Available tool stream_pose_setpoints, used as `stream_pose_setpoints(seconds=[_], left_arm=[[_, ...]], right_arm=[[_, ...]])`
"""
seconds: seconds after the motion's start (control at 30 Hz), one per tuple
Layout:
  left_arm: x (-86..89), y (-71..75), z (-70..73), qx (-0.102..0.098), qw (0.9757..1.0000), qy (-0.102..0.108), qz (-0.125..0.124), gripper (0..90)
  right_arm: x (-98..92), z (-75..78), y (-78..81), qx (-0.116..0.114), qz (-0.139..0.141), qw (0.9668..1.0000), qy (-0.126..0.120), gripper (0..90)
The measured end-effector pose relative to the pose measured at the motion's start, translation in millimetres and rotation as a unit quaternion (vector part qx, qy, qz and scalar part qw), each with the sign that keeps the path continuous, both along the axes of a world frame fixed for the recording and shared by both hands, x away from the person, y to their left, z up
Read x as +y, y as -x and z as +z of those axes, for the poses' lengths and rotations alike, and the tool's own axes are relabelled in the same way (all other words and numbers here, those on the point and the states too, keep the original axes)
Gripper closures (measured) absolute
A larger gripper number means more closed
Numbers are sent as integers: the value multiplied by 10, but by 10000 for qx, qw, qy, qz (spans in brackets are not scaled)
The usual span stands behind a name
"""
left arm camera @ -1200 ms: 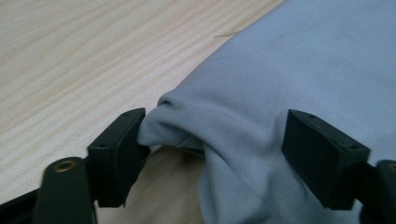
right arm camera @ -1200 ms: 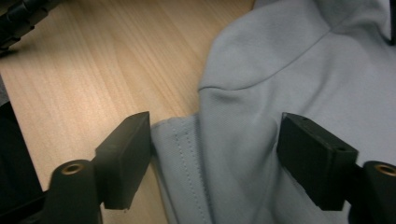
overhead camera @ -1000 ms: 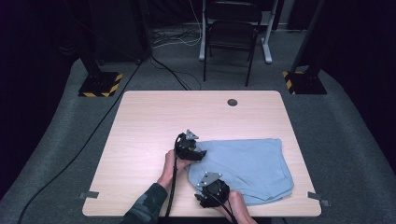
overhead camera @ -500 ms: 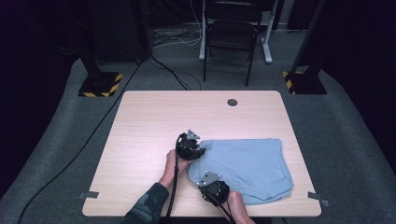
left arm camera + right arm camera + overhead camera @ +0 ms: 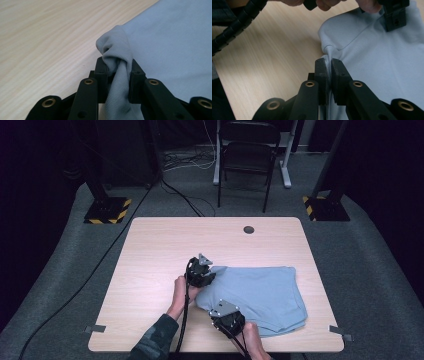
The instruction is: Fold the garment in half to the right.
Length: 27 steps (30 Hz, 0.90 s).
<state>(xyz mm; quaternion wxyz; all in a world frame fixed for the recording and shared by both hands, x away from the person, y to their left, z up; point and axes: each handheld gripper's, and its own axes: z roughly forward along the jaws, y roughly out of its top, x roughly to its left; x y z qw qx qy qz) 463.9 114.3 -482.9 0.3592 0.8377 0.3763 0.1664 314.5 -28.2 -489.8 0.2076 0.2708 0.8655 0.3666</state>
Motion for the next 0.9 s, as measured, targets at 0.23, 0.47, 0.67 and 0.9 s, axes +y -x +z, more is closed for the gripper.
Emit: stream_pose_setpoints(seconds=[0.23, 0.47, 0.67, 0.9], left_arm=[[136, 6, 306, -99, 9998, -42, 164, 746], [266, 26, 637, -236, 9988, -260, 343, 743], [392, 76, 939, -351, 9956, -709, 507, 741], [195, 187, 1395, -682, 9868, -1375, 513, 738]], right_arm=[[60, 242, 25, -316, 27, 9991, -266, 840], [154, 486, 40, -610, 110, 9968, -514, 841], [286, 676, 59, -824, 221, 9932, -792, 840], [141, 911, 133, -1109, 44, 9830, -1460, 841]])
